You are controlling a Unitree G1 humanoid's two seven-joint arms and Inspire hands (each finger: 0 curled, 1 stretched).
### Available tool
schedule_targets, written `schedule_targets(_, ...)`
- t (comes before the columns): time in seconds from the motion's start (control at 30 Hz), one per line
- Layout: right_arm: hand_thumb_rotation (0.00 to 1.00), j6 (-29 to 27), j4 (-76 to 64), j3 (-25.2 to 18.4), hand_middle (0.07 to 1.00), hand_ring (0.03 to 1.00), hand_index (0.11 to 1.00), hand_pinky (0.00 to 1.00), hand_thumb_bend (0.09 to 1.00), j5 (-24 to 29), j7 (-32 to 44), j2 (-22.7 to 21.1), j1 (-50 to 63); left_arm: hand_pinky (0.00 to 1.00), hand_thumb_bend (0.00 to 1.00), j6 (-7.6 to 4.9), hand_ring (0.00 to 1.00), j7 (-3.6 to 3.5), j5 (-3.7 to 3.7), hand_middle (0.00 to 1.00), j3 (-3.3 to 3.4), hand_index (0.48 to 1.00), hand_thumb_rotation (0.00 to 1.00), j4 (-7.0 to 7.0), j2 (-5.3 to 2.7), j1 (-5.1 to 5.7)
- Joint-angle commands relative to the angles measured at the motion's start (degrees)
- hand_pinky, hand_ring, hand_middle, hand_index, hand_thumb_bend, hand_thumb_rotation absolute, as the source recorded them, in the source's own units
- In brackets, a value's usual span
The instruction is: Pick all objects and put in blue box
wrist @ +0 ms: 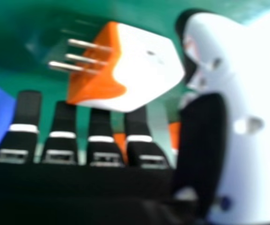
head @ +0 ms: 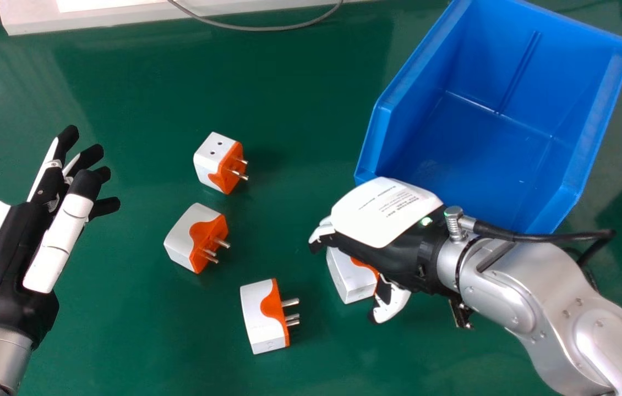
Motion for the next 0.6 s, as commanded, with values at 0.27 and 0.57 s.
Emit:
schedule_targets(0.27,0.01,0.88,2.85,-0.49,0.868,0.845,0.799,0.71,0.398,-0.73,-3.01,0.26,-2.26,0.81,0.81,0.07,0.91,-0.69,-1.18,0.94,0.6,0.984,0.86,-2.06,0.63,0.37)
schedule_targets(0.57,0.0,3.39,2.32,-0.39,0.867,0.844,0.798,0.71,0.453,-1.39,-3.41,1.1,-1.18,0.81,0.8,0.24,0.91,-0.72,-1.16,0.94,0.63,0.984,0.85,-2.56,0.45,0.62)
